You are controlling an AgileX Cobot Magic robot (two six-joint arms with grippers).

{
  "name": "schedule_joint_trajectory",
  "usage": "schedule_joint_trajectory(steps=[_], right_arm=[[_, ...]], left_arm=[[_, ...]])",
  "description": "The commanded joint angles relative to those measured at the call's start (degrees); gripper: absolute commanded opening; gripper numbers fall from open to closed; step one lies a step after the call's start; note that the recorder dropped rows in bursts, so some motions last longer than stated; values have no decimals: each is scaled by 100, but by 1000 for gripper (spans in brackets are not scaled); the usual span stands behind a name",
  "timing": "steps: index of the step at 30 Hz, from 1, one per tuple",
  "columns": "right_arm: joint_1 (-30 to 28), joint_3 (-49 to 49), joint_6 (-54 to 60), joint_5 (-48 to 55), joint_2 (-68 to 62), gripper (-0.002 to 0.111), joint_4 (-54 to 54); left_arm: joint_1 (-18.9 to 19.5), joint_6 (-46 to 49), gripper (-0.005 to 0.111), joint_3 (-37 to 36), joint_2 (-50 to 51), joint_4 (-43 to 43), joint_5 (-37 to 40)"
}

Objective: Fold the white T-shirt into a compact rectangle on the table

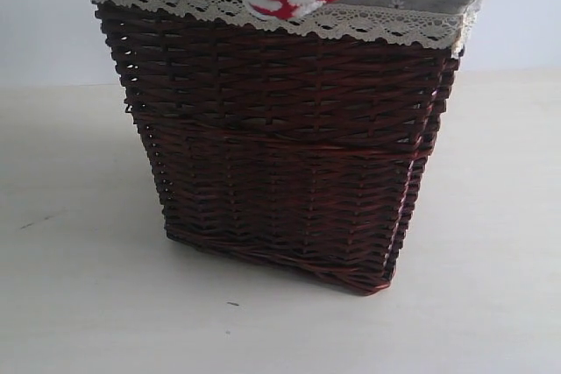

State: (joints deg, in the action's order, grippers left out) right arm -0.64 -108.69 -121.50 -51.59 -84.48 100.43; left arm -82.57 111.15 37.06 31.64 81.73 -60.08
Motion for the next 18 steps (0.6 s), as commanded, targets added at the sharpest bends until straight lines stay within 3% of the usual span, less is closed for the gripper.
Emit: schedule_joint_trajectory(steps=[1,7,14,18], right_arm=[[-469,-20,-4,29,-26,0,-48],[-1411,-30,-4,645,488,0,-93],[-1422,-307,34,1216,587,0,-1717],[-1422,-1193,-8,1326,685,0,-1418]], left_arm=[[97,-40,0,-47,-27,-9,-55],[97,-40,0,-47,-27,-40,27],[97,-26,0,-47,-27,-29,-19],[97,-26,0,-47,-27,-40,-5]])
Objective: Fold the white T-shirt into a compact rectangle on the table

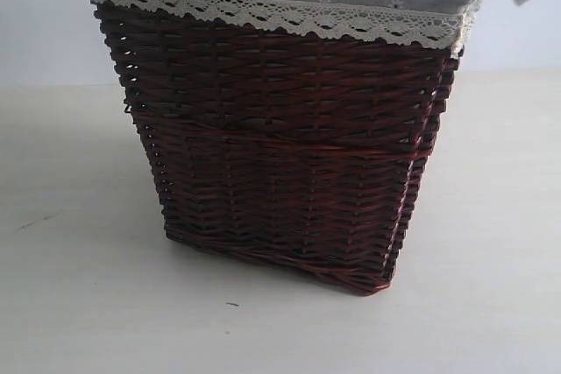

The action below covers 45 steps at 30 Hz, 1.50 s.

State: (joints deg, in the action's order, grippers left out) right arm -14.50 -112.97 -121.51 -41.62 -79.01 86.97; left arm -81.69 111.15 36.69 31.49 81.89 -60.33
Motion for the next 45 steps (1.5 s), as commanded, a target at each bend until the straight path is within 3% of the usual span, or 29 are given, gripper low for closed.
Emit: schedule_joint_trajectory(steps=[1,12,18,36,39,45], right_arm=[[-35,-989,-7,362,168,0,28],[-21,-1871,-7,995,722,0,-39],[-21,-1705,-7,159,963,0,1023],[-21,3121,-7,-876,2502,0,1298],[-21,3979,-7,-999,2833,0,1298],[-21,5614,-7,-2233,3535,0,1298]], left_arm=[[8,-26,0,-10,-13,-56,20],[8,-26,0,-10,-13,6,160],[8,-40,0,-10,-13,97,215],[8,-88,0,-106,-13,130,350],[8,-445,0,-331,-13,-70,302],[8,-1412,0,-896,413,-462,156]])
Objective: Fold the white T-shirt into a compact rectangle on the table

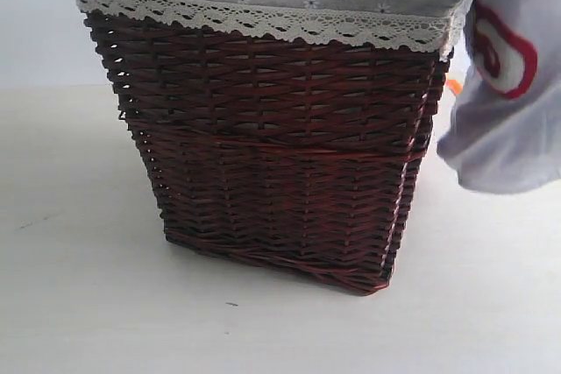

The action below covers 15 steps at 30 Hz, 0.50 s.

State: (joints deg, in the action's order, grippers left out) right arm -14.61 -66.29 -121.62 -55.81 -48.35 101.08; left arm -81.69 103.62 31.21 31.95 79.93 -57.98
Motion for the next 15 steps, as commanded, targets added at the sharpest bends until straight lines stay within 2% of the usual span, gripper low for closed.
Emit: schedule_joint_trajectory(steps=[1,3,4,5,7,9,11,12,14,15], right_arm=[[-11,1140,4,-932,585,0,-113],[-11,1636,4,-1180,944,0,-113],[-11,1908,66,-1316,1168,0,-113],[-11,2079,66,-1327,1262,0,-113],[-11,2485,212,-1327,1374,0,-113],[-11,2691,374,-1327,1332,0,-113],[-11,2845,638,-1231,1276,0,-113],[-11,2951,711,-1024,1153,0,-113],[-11,3083,919,-673,857,0,-113],[-11,3094,916,-487,666,0,-113]], left_arm=[[8,-753,0,-419,479,-293,-80],[220,-1317,0,-612,997,-540,-39],[712,-1860,0,-665,1464,-762,301],[963,-2103,0,-665,1703,-898,518],[2467,-3622,0,-467,2453,-2088,1937],[3345,-4922,0,-266,2757,-3169,2873],[4305,-6685,0,-13,3100,-4795,3742],[4821,-8170,0,168,3356,-6160,4030],[5307,-10674,0,421,3835,-8737,3888],[5369,-11673,0,575,4099,-9628,3702]])
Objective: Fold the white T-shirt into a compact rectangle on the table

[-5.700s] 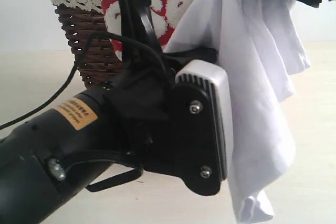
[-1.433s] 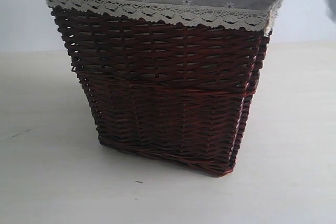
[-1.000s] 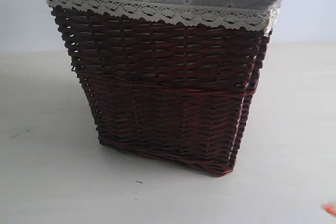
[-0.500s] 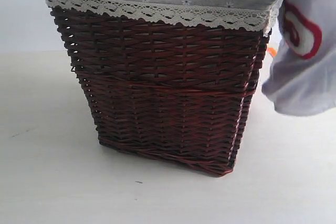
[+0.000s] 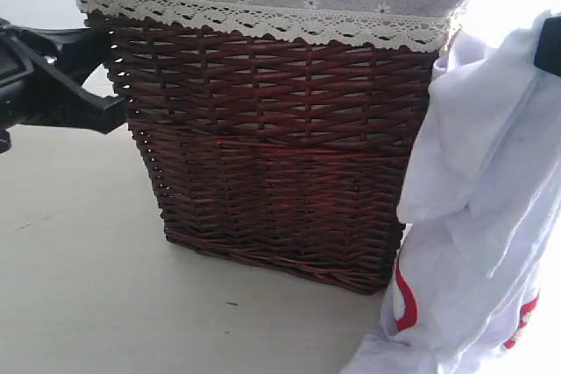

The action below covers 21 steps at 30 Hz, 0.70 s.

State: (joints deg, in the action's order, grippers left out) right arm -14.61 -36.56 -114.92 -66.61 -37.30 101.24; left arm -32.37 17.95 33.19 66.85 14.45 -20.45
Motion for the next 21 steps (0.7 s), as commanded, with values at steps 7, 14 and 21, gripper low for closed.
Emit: schedule_joint_trajectory(steps=[7,14,21], right_arm=[[-11,122,1165,736,-1719,0,-957],[-11,-456,1596,1292,-2599,0,-1455],[-11,-1658,1032,811,-2894,0,-716]], left_arm=[[447,-4385,0,1218,1759,-4205,-445],[447,-4349,0,1288,1903,-4227,-350],[488,-4580,0,1152,1783,-4568,-166]])
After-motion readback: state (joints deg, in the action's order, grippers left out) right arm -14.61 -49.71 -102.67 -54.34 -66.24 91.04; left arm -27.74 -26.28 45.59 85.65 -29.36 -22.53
